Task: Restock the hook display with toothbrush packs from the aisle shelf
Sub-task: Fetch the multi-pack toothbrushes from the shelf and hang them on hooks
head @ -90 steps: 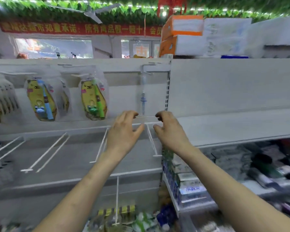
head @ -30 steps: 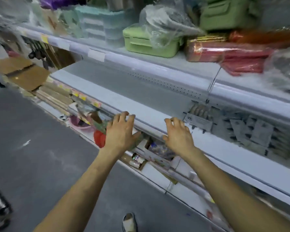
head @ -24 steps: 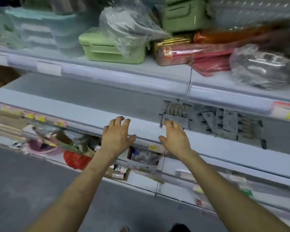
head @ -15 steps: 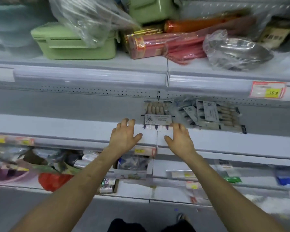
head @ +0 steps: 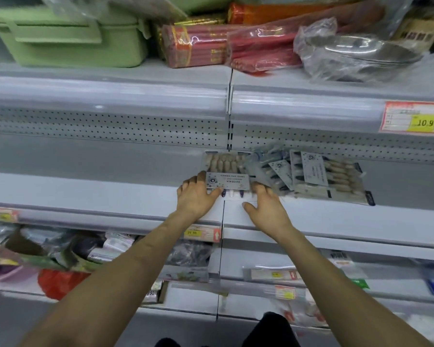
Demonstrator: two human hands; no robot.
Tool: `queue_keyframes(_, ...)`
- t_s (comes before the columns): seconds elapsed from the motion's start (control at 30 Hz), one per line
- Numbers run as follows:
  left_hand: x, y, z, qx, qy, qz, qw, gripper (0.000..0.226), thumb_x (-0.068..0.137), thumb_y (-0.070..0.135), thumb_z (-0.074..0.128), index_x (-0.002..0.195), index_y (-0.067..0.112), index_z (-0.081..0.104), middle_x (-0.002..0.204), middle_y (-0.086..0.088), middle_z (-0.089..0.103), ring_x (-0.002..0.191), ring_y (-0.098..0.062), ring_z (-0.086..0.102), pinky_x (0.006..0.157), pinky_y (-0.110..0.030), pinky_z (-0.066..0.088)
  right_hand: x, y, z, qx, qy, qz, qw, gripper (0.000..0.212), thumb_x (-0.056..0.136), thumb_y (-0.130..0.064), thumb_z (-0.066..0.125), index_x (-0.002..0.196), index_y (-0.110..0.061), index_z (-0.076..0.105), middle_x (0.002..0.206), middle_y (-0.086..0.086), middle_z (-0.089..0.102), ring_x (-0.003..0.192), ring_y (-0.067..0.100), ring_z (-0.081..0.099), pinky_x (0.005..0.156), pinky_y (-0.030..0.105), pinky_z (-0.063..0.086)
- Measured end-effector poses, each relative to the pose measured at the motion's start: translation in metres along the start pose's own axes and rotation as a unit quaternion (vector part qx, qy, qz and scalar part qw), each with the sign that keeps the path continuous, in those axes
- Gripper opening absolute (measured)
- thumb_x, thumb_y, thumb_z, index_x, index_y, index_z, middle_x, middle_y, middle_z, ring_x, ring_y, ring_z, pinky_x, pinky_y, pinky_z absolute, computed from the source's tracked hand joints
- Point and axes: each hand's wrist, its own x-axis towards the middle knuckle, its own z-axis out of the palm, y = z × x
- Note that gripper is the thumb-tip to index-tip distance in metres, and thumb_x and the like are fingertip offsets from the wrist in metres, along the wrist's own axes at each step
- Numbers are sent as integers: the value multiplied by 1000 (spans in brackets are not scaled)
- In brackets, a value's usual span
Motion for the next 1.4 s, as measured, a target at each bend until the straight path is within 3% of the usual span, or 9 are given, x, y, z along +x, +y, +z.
queue_keyframes(0.17, 13, 5, 2, -177, -16, -67, 982, 91, 80, 67, 67, 154, 24, 34, 141, -12, 58, 132, -37, 51, 109, -53, 46, 3, 6, -2, -3, -19, -9, 1000, 69, 101, -34, 62, 159, -14, 33, 158, 13, 43, 145, 30, 41, 115, 41, 39)
queue_keyframes(0.3, 24, 4, -4, -394, -6, -130, 910, 97, 67, 49, 85, 149, 23, 38, 134, -13, 58, 108, -29, 66, 89, -44, 59, 8, 10, -6, -6, -16, -17, 1000, 66, 100, -34, 62, 158, -16, 35, 152, 13, 49, 139, 30, 45, 110, 40, 42)
queue_keyframes(0.4, 29, 7, -10, -402, 4, -150, 903, 83, 84, 23, 87, 150, 8, 38, 122, -18, 66, 80, -25, 66, 66, -34, 52, 9, 12, -7, -4, -11, -20, 1000, 63, 101, -33, 61, 157, -16, 36, 148, 13, 50, 137, 31, 46, 108, 40, 42)
queue_keyframes(0.57, 34, 14, -16, -359, -19, -177, 916, 60, 81, 17, 91, 126, 3, 53, 101, -9, 71, 79, -22, 67, 62, -34, 52, 12, 18, -10, -4, -8, -23, 1000, 49, 102, -30, 59, 146, -13, 45, 134, 14, 55, 127, 34, 52, 97, 38, 45)
queue_keyframes(0.67, 35, 10, -21, -363, -49, -172, 914, 36, 79, 9, 90, 107, 1, 70, 99, -10, 78, 88, -29, 72, 64, -35, 56, 14, 24, -23, 5, 12, -26, 1000, 56, 102, -27, 59, 153, -15, 40, 145, 16, 51, 131, 36, 50, 101, 41, 46)
queue_keyframes(0.8, 33, 3, -25, -389, -52, -174, 903, 26, 76, 0, 88, 97, 6, 74, 98, -12, 80, 95, -32, 77, 92, -50, 61, 20, 49, -46, 23, 100, -24, 994, 50, 99, -17, 60, 147, -9, 49, 145, 18, 51, 128, 38, 51, 101, 44, 50)
queue_keyframes(0.97, 28, 2, -28, -440, -55, -176, 879, 27, 81, -11, 78, 105, 0, 72, 101, -17, 79, 94, -32, 78, 80, -40, 61, 23, 100, -69, 1, 196, 24, 980, 50, 95, -12, 62, 143, -2, 51, 141, 24, 53, 130, 43, 47, 103, 50, 49)
queue_keyframes(1.2, 28, 1, -27, -464, -49, -187, 865, 33, 85, -19, 66, 113, -3, 71, 111, -20, 77, 104, -34, 75, 94, -47, 60, 31, 143, -82, -142, 96, 57, 984, 80, 97, -51, 59, 162, -19, 25, 167, 15, 25, 152, 35, 23, 124, 49, 24)
queue_keyframes(1.4, 21, 1, -27, -457, -26, -198, 867, 32, 80, -19, 70, 108, -4, 72, 110, -19, 76, 107, -34, 73, 98, -45, 58, 30, 134, -73, -116, 121, 62, 984, 76, 92, -67, 61, 153, -27, 41, 160, 16, 35, 145, 40, 34, 120, 51, 33)
